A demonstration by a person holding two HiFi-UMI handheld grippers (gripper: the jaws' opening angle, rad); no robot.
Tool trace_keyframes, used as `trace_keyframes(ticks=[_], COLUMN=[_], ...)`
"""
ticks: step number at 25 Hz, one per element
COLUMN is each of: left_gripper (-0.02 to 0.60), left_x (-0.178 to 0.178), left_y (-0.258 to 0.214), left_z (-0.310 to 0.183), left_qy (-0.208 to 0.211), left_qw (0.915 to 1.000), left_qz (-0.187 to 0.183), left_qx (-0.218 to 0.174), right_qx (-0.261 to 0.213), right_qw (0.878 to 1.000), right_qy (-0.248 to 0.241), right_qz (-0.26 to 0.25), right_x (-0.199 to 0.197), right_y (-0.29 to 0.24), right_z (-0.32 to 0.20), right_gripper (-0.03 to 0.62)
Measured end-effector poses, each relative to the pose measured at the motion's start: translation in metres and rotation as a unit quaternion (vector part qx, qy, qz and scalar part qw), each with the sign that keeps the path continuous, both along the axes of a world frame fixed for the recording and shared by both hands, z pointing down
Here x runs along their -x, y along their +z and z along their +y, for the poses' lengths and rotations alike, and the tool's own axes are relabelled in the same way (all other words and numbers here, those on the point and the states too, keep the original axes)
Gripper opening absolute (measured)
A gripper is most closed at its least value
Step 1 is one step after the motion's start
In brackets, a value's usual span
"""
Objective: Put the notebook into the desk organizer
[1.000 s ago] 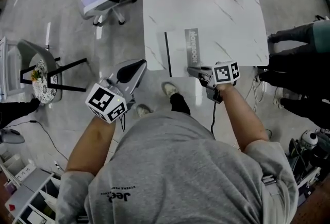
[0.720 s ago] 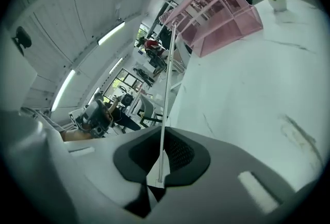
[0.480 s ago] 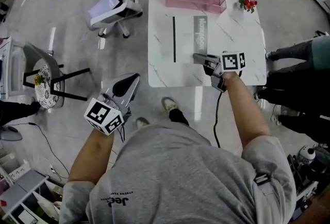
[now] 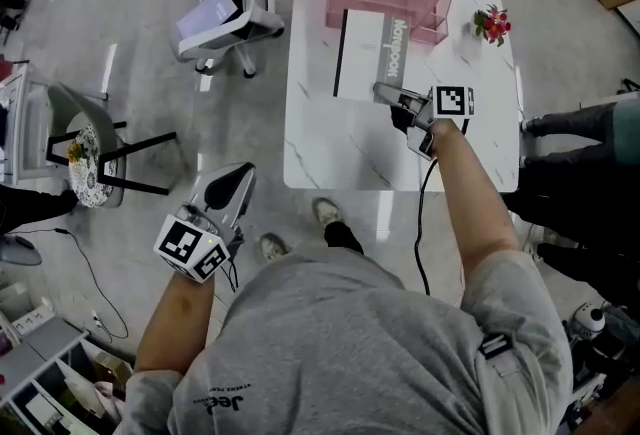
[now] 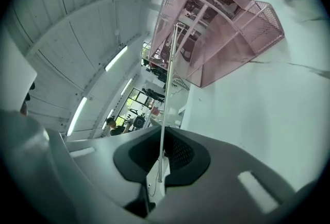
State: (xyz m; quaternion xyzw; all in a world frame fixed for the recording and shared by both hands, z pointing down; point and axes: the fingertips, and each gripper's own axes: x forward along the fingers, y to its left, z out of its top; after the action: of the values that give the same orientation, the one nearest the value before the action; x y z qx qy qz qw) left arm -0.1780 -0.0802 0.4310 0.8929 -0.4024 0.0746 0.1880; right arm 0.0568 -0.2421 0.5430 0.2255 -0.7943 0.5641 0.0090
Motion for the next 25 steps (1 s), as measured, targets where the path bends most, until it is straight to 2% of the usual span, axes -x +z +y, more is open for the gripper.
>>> trace_keyframes(ticks=[4,6,9,13,16,21,25], left_gripper=[0.058,0.058,0.058,0.058,0.058,0.058,0.058], left_x=[-0.002,-0.004,-0.008,-0.022,-0.04,-0.067,-0.076], left_y=[0.004,0.006,0.008,0.006,0.01,0.019,0.029], left_z=[-0.008,-0.014,-0.029,-0.058,-0.079,-0.096,-0.096], left_qy=[-0.013,-0.017,-0.017,-0.008,0.006,0.036,0.047], left_qw=[0.9999,0.9998,0.9998,0.9999,0.9998,0.9992,0.9989], left_qz=[-0.004,-0.005,-0.006,-0.008,-0.008,-0.006,-0.007], left_qx=[0.003,0.002,-0.002,-0.011,-0.02,-0.017,-0.006], right_qx=[-0.017,-0.007,0.007,-0.032,-0.039,-0.012,0.006], right_qw=[1.0,1.0,0.998,0.99,0.984,0.987,0.99], right_qy=[-0.009,-0.006,-0.012,-0.067,-0.092,-0.071,-0.057], right_qz=[-0.016,-0.019,-0.057,-0.117,-0.146,-0.143,-0.127], right_x=[-0.004,-0.009,-0.005,0.017,0.023,0.009,-0.002], right_y=[0.009,0.015,0.007,-0.03,-0.037,-0.002,0.022], right_z=[-0.024,-0.031,-0.034,-0.025,-0.023,-0.038,-0.049], right_gripper=[0.011,0.011,0.011,0.011,0.011,0.011,0.011])
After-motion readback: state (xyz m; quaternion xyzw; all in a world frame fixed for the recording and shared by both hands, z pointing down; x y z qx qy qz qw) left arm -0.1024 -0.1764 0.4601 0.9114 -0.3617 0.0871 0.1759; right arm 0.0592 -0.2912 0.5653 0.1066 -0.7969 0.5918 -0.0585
